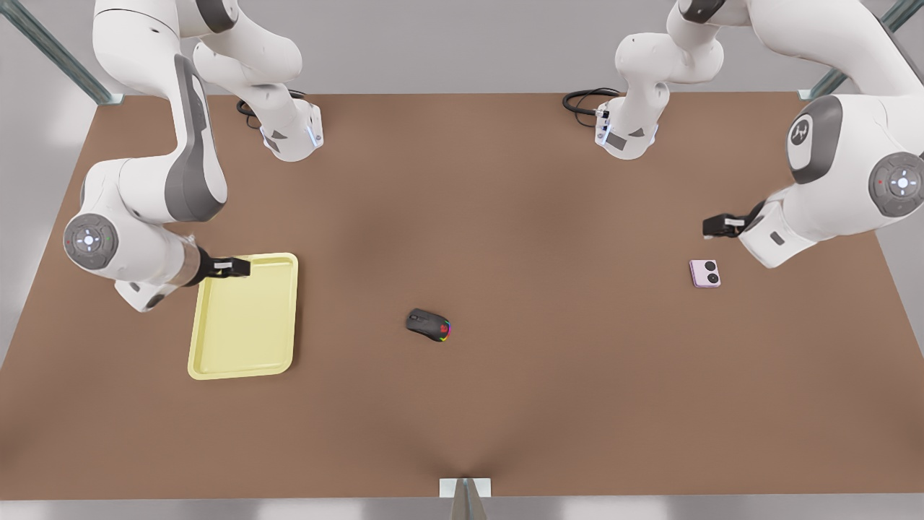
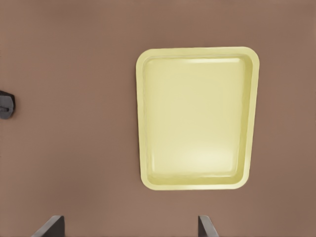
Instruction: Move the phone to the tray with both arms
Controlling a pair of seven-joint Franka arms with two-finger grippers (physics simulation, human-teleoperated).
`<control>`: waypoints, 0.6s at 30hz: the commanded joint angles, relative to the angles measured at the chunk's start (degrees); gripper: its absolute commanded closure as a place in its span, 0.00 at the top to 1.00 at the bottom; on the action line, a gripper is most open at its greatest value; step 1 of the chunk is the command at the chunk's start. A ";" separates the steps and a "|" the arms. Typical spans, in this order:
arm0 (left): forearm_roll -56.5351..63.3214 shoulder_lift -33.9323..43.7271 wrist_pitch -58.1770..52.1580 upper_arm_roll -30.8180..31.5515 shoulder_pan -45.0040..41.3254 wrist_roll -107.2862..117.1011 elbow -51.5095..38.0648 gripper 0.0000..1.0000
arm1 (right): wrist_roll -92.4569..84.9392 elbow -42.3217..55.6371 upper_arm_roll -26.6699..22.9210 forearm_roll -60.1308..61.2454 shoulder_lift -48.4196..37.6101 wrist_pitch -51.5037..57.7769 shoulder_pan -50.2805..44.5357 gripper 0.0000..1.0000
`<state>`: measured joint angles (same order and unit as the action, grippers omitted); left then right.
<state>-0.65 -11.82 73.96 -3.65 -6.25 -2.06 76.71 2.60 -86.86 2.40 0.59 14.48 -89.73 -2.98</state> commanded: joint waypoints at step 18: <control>-1.82 -8.57 69.74 -4.61 14.59 -15.87 50.73 1.00 | 1.97 0.02 0.06 0.02 -0.06 -7.65 0.08 1.00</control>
<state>-2.43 -20.33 131.71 -8.26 8.30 -8.33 126.83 3.87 -86.86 2.42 0.58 14.48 -97.02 -2.89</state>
